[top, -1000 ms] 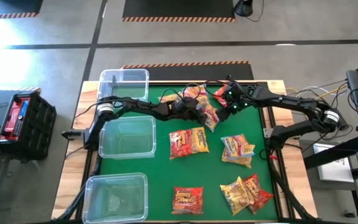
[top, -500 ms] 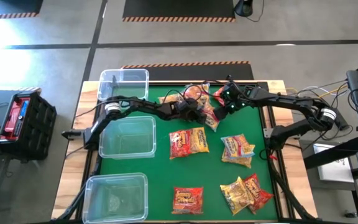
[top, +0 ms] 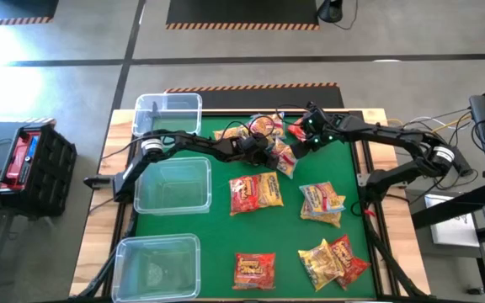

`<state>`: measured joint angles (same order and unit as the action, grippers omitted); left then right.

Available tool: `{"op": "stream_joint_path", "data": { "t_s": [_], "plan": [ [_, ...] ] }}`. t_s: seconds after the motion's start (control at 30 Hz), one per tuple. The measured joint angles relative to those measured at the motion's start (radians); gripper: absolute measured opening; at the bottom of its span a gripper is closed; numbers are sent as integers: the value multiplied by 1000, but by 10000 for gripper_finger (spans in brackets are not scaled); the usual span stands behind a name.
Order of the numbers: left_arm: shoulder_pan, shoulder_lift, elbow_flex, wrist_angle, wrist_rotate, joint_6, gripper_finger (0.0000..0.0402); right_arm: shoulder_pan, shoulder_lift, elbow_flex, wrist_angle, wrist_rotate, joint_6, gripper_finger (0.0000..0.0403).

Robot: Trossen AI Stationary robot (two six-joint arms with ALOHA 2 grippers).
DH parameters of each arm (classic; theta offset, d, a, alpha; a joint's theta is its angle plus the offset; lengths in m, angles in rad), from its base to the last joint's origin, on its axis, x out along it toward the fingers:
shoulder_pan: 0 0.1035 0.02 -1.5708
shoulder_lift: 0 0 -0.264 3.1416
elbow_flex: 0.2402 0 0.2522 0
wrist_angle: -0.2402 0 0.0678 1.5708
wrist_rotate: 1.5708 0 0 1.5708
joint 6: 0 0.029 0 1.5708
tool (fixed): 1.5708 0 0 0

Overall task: Sort Maruchan noodles
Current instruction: Put the top right blue noodle pack into the middle transparent bin

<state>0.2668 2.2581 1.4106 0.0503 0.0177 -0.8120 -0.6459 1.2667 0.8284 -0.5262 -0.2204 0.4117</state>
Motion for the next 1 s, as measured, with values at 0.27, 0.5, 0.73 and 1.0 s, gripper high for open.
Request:
{"op": "stream_joint_path", "data": {
  "t_s": [0.27, 0.5, 0.73, 1.0],
  "plan": [
    [0, 0, 0, -8, 1, 0, 150, -34, 0, -12, 16, -45, -6, 192],
    [0, 0, 0, -8, 0, 0, 150, -36, 0, -84, 120, -82, 64, 192],
    [0, 0, 3, -12, 0, 0, 150, -35, 0, -188, 312, -171, 167, 192],
    [0, 0, 3, -12, 0, 0, 150, -33, 0, -254, 443, -196, 227, 192]
  ]
}}
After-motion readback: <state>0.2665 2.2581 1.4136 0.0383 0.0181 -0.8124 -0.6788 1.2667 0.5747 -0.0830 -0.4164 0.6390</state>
